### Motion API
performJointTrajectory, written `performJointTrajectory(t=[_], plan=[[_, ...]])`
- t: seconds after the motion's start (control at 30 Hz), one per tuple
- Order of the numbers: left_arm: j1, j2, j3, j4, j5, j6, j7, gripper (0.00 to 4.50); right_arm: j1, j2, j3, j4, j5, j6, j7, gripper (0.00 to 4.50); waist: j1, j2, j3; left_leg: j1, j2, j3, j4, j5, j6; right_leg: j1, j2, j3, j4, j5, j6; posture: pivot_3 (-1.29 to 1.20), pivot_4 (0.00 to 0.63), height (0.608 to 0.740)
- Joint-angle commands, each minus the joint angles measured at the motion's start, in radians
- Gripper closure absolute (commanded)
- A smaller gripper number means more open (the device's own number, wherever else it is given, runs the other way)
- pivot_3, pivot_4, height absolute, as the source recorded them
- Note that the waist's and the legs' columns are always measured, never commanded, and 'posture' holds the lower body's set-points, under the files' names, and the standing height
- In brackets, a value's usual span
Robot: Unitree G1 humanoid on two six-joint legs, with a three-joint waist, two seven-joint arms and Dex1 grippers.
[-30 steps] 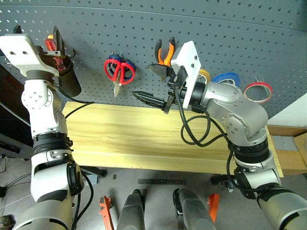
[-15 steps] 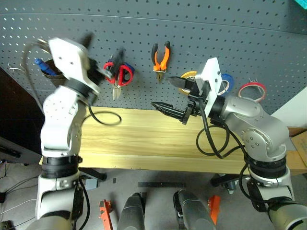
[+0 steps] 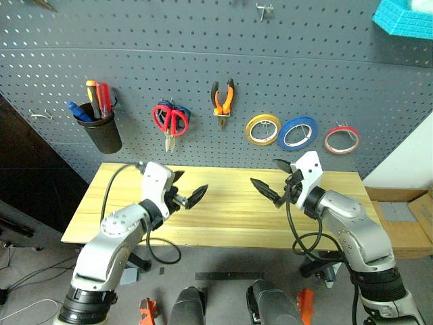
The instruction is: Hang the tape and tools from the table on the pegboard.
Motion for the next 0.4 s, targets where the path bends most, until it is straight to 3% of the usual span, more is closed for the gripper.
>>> performJointTrajectory(t=[0.03,0.4], plan=[[0.013,-0.041,0.067,0.089,0.071,-0.131,0.066,0.15,0.025,0.005,-0.059,0.124,-0.083,-0.159,-0.084,0.0,0.001,0.0,-0.022,0.0,0.0,0.0,0.0,0.0,0.0,0.001,0.0,0.0,-0.001,0.0,0.0,-0.04,0.039,0.74],[0.038,-0.109,0.121,0.286,0.204,-0.26,0.184,0.15,0.121,0.07,-0.13,0.424,-0.143,-0.383,-0.171,0.0,0.0,0.003,-0.075,0.017,0.0,0.007,-0.01,0.0,0.0,0.014,0.0,0.007,-0.006,-0.001,0.0,-0.03,0.0,0.74]])
